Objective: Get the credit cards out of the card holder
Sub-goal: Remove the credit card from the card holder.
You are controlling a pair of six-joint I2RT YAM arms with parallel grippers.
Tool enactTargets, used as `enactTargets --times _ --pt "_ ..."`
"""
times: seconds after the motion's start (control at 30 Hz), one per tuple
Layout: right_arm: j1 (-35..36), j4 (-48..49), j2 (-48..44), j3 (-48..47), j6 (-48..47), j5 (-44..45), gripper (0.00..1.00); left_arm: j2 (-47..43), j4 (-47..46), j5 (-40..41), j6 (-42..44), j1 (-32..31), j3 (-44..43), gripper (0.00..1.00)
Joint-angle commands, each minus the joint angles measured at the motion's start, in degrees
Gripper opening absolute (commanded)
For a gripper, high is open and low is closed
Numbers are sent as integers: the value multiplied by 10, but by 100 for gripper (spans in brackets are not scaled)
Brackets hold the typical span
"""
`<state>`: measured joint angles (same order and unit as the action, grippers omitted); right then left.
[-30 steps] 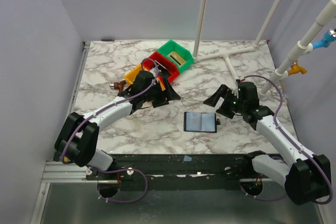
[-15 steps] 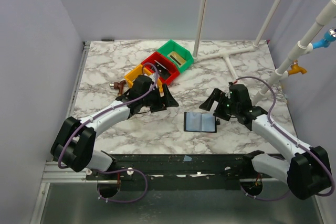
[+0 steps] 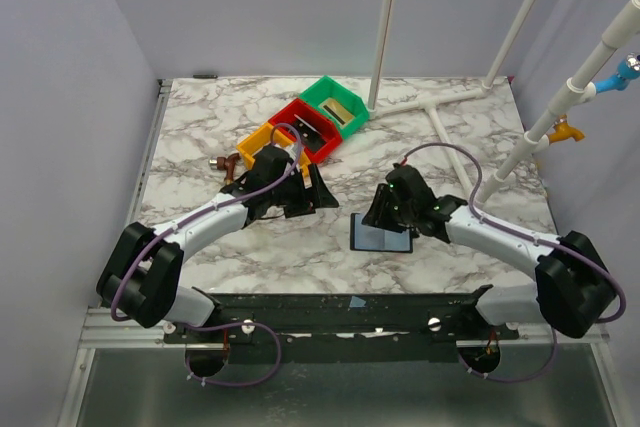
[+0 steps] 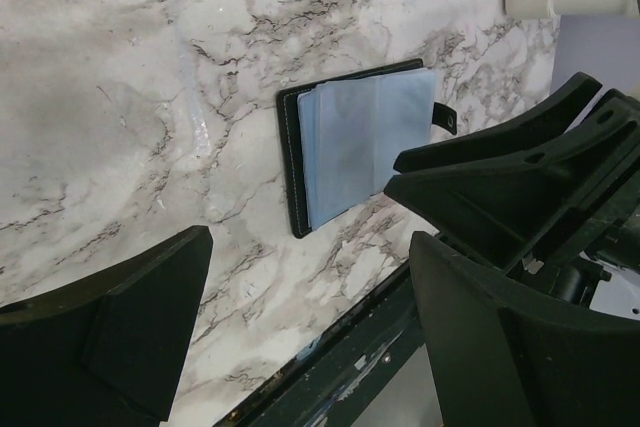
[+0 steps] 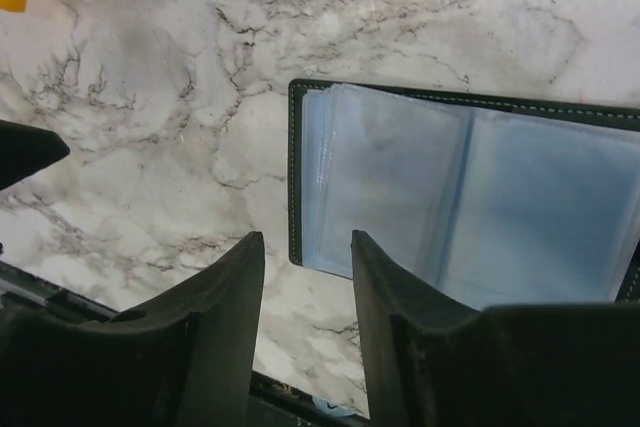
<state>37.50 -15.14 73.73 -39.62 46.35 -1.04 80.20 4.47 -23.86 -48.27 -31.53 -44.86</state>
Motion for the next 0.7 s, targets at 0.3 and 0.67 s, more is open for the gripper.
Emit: enactTargets --times 0.3,0.67 --pt "72 -51 89 -79 -12 136 25 0 3 -11 10 -2 9 83" --pt "89 -52 127 -73 2 146 2 4 0 -15 8 -2 14 83"
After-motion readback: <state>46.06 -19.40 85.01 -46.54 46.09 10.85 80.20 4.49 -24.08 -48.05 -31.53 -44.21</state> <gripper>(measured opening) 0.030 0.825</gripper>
